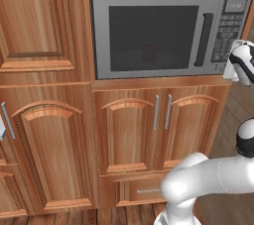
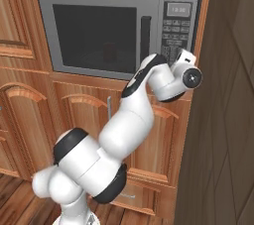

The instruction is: Place the microwavable item in the microwave. Then, close the microwave door and press the start button.

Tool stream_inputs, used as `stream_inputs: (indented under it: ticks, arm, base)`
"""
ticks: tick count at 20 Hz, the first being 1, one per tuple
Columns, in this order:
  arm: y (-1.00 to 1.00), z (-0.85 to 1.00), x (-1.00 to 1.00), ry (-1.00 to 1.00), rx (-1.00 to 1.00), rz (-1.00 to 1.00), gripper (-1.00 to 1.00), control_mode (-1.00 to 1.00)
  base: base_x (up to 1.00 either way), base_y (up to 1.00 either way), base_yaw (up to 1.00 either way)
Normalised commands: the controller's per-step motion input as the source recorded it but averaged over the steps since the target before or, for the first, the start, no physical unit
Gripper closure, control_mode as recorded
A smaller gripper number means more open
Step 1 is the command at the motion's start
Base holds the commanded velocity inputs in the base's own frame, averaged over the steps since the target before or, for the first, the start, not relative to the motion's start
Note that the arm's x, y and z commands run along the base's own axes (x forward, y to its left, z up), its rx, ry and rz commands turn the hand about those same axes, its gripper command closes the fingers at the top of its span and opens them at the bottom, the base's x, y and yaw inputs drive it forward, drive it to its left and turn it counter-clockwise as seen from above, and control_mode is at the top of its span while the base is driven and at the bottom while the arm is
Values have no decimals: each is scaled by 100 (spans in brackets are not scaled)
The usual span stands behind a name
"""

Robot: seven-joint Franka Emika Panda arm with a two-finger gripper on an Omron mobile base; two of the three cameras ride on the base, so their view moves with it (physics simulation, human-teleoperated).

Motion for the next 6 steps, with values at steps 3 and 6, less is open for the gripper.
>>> stream_inputs:
  ticks: [3, 6]
  arm:
    - [0, -30, 27, 0, 0, 0, -100, -100]
    - [0, -37, 27, 0, 0, 0, -100, -100]
  base:
    - [0, 0, 0]
    - [0, 0, 0]
